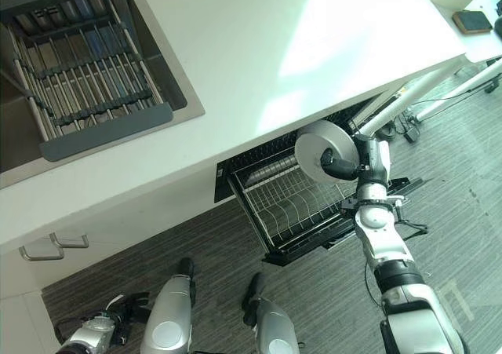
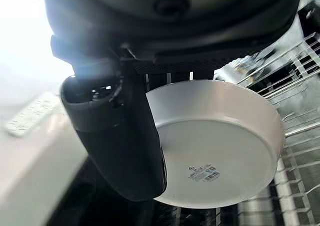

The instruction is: Place the dishes in the dishwasher.

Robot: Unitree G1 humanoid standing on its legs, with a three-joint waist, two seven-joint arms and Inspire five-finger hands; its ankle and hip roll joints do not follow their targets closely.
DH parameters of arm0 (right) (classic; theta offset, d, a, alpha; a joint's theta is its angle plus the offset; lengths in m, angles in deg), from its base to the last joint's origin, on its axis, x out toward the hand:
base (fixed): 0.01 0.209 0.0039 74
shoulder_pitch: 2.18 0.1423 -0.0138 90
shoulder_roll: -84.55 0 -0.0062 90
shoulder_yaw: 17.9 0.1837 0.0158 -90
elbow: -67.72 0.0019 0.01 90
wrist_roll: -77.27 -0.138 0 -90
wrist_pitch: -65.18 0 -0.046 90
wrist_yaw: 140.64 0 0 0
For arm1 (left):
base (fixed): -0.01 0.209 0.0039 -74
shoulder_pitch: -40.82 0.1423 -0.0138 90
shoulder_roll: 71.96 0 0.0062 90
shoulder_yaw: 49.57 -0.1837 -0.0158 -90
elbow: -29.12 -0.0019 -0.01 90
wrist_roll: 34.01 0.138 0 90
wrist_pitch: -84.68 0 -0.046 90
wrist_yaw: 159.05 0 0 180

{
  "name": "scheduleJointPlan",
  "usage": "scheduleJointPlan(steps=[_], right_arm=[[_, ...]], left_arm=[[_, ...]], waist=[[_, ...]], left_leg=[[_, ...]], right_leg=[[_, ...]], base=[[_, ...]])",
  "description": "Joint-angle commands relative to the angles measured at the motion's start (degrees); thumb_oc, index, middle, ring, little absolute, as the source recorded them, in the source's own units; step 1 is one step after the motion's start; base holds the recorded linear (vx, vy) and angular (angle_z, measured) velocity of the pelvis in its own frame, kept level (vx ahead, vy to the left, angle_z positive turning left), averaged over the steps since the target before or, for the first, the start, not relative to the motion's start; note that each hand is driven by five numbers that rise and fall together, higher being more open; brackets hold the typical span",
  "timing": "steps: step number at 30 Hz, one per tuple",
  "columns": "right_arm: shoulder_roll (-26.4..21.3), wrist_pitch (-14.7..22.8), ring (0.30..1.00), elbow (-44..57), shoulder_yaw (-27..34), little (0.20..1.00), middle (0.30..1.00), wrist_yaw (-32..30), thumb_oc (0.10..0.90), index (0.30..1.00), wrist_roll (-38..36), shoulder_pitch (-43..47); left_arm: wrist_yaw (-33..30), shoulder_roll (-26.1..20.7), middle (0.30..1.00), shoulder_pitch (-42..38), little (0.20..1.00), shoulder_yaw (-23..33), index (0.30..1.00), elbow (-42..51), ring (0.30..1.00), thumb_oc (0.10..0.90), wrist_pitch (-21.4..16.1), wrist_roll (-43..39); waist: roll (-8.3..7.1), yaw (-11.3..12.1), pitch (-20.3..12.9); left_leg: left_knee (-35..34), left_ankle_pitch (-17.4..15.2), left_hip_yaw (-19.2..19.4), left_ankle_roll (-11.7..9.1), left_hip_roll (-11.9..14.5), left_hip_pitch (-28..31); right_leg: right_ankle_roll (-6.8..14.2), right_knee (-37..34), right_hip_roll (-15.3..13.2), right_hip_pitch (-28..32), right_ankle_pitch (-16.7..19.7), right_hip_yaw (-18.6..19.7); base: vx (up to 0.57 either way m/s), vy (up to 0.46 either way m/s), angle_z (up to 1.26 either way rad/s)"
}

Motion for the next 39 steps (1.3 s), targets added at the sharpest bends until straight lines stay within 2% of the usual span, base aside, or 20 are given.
scheduleJointPlan(steps=[1,3,4,10,11,15,16,17,21,23,24,25,27,28,30,36,38,39], right_arm=[[-6.91,4.44,0.3,4.32,0.81,0.3,0.3,-5.45,0.4,0.3,2.77,8.25],[-7.77,4.44,0.3,0.32,-2.04,0.3,0.3,-7.41,0.4,0.3,3.19,12.66],[-7.76,4.39,0.3,-0.04,-2.23,0.3,0.3,-7.43,0.4,0.3,2.79,13.03],[-6.1,4.77,0.3,-3.52,-4.44,0.3,0.3,-9.04,0.4,0.3,4.59,16.15],[-5.56,5.06,0.3,-4.35,-4.92,0.3,0.3,-9.58,0.4,0.3,5.9,16.54],[-4.59,4.97,0.3,-5.21,-5.92,0.3,0.3,-10.89,0.4,0.3,8.71,17.31],[-4.27,5.07,0.3,-5.19,-6.35,0.3,0.3,-11.59,0.4,0.3,9.58,16.78],[-4.24,5.23,0.3,-5.17,-6.41,0.3,0.3,-12.16,0.4,0.3,10.42,16.79],[-4.04,5.16,0.3,-5.16,-6.7,0.3,0.3,-14.4,0.4,0.3,12.11,16.95],[-3.84,4.81,0.3,-4.68,-7.15,0.3,0.3,-17.7,0.4,0.3,14.79,16.98],[-3.61,4.46,0.3,-4.59,-7.11,0.3,0.3,-19.53,0.4,0.3,16.4,16.89],[-3.55,3.97,0.3,-5.02,-7.73,0.3,0.3,-24.65,0.4,0.3,21.21,17.08],[-3.52,3.31,0.3,-5.11,-8.11,0.3,0.3,-26.73,0.4,0.3,23.54,17.34],[-3.53,1.44,0.3,-5.36,-9.32,0.3,0.3,-29.15,0.4,0.3,27.65,17.63],[-3.47,-0.28,0.3,-5.82,-11.51,0.3,0.3,-30.39,0.4,0.3,31.17,17.88],[-5.1,-5.86,0.3,-7.72,-18.25,0.3,0.3,-27.61,0.4,0.3,41.25,18.51],[-6.72,-6.69,0.3,-8.59,-23.31,0.3,0.3,-24.61,0.4,0.3,44.68,19.07],[-6.84,-6.77,0.3,-8.72,-23.77,0.3,0.3,-24.06,0.4,0.3,45.04,19.12]], left_arm=[[0.11,-0.9,0.9,1.59,0.9,-2.86,0.9,0.66,0.9,0.8,0.49,-0.76],[-0.11,-0.72,0.9,0.03,0.9,-4.65,0.9,1.12,0.9,0.8,0.21,-2.28],[-0.16,-0.66,0.9,-0.14,0.9,-4.8,0.9,1.11,0.9,0.8,0.2,-2.47],[-0.4,1.3,0.9,-0.98,0.9,-6.87,0.9,1.63,0.9,0.8,-2.25,-4.78],[-0.41,2.01,0.9,-0.87,0.9,-7.41,0.9,2.03,0.9,0.8,-3.13,-5.12],[-0.73,3.61,0.9,-0.79,0.9,-8.36,0.9,2.94,0.9,0.8,-4.89,-5.86],[-0.86,4.01,0.9,-0.14,0.9,-8.82,0.9,3.23,0.9,0.8,-5.15,-6.0],[-1.0,4.32,0.9,-0.03,0.9,-9.0,0.9,3.48,0.9,0.8,-5.6,-5.92],[-2.0,4.57,0.9,0.26,0.9,-9.81,0.9,4.58,0.9,0.8,-6.79,-5.56],[-2.68,4.64,0.9,0.16,0.9,-10.11,0.9,5.55,0.9,0.8,-7.2,-6.11],[-2.82,4.74,0.9,0.13,0.9,-10.15,0.9,5.72,0.9,0.8,-7.26,-6.3],[-3.32,5.17,0.9,0.28,0.9,-10.6,0.9,5.37,0.9,0.8,-8.22,-6.92],[-3.73,5.38,0.9,0.26,0.9,-10.7,0.9,5.32,0.9,0.8,-8.74,-7.32],[-4.01,5.75,0.9,-0.18,0.9,-10.57,0.9,4.91,0.9,0.8,-9.21,-8.26],[-4.17,6.14,0.9,-0.58,0.9,-10.53,0.9,4.52,0.9,0.8,-9.35,-8.78],[-3.98,5.67,0.9,-0.61,0.9,-10.18,0.9,4.48,0.9,0.8,-10.07,-9.17],[-4.07,4.42,0.9,-0.53,0.9,-10.02,0.9,5.19,0.9,0.8,-10.02,-9.65],[-4.13,4.27,0.9,-0.56,0.9,-10.04,0.9,5.24,0.9,0.8,-9.97,-9.77]], waist=[[2.15,0.97,-1.07],[3.37,0.88,-1.07],[3.52,0.85,-1.07],[7.0,0.41,-1.07],[8.16,0.31,-1.07],[10.23,0.04,-1.07],[10.63,-0.08,-1.07],[10.91,-0.18,-1.07],[11.34,-0.35,-1.07],[11.47,-0.6,-1.07],[11.54,-0.68,-1.07],[11.73,-0.72,-1.07],[11.76,-0.76,-1.07],[11.87,-0.85,-1.07],[12.04,-0.95,-1.07],[11.85,-0.86,-1.07],[11.21,-0.64,-1.07],[11.11,-0.63,-1.07]], left_leg=[[-4.45,-1.19,-7.07,2.02,-2.65,-0.03],[-4.45,-0.43,-8.16,2.29,-3.42,-3.47],[-4.45,-0.36,-8.27,2.3,-3.48,-3.77],[-3.73,0.5,-9.09,2.88,-4.93,-7.95],[-2.95,0.52,-9.04,3.1,-5.44,-9.18],[-1.22,0.29,-8.44,3.53,-6.31,-11.63],[-0.41,-1.51,-8.37,3.42,-6.49,-10.71],[0.14,-1.66,-8.11,3.48,-6.58,-11.32],[1.74,-2.31,-7.49,3.83,-6.64,-12.97],[2.35,-2.43,-6.98,4.08,-6.45,-14.45],[2.57,-2.48,-6.91,4.11,-6.44,-14.77],[3.19,-2.67,-6.72,4.27,-6.49,-15.6],[3.49,-2.78,-6.55,4.33,-6.42,-16.14],[3.72,-2.81,-6.25,4.46,-6.44,-16.72],[3.96,-2.69,-5.98,4.44,-6.49,-17.32],[3.97,-2.29,-5.73,4.46,-6.3,-18.65],[3.95,-2.04,-5.83,4.57,-6.06,-19.69],[4.0,-2.04,-5.87,4.57,-6.04,-19.81]], right_leg=[[3.3,6.37,-4.41,-0.75,-5.83,-0.25],[2.82,6.37,-4.02,-3.82,-5.33,0.35],[2.77,6.37,-3.98,-4.08,-5.31,0.41],[1.64,8.12,-3.75,-8.81,-5.57,1.69],[1.3,9.87,-4.01,-10.58,-6.05,2.06],[0.82,13.29,-4.73,-14.22,-6.99,2.83],[1.13,14.79,-4.76,-13.87,-8.81,3.63],[1.02,15.49,-4.86,-14.66,-8.99,3.76],[0.74,17.33,-4.64,-16.74,-9.46,4.37],[0.6,18.41,-4.19,-18.64,-9.64,4.92],[0.55,18.85,-4.05,-19.12,-9.75,5.08],[0.42,19.56,-3.81,-20.08,-9.93,5.46],[0.42,19.92,-3.74,-20.72,-9.99,5.55],[0.4,20.17,-3.65,-21.38,-10.02,5.69],[0.34,20.39,-3.58,-22.07,-9.96,5.89],[0.47,20.45,-3.31,-23.26,-9.65,5.93],[0.62,20.39,-2.97,-23.99,-9.4,5.71],[0.65,20.43,-2.94,-24.07,-9.39,5.7]], base=[[-0.08,0.005,0.05],[-0.13,0.045,0.07],[-0.11,0.067,0.12],[-0.07,0.116,0.11],[-0.05,0.144,0.04],[-0.03,0.156,0.02],[0.03,0.115,-0.04],[0.04,0.081,-0.03],[-0.04,0.042,-0.04],[-0.06,0.031,-0.02],[-0.05,0.034,-0.03],[-0.05,0.032,-0.06],[-0.06,0.027,-0.08],[-0.07,0.043,-0.1],[-0.06,0.041,-0.07],[-0.04,-0.005,-0.01],[-0.05,-0.076,0.03],[-0.06,-0.097,0.07]])
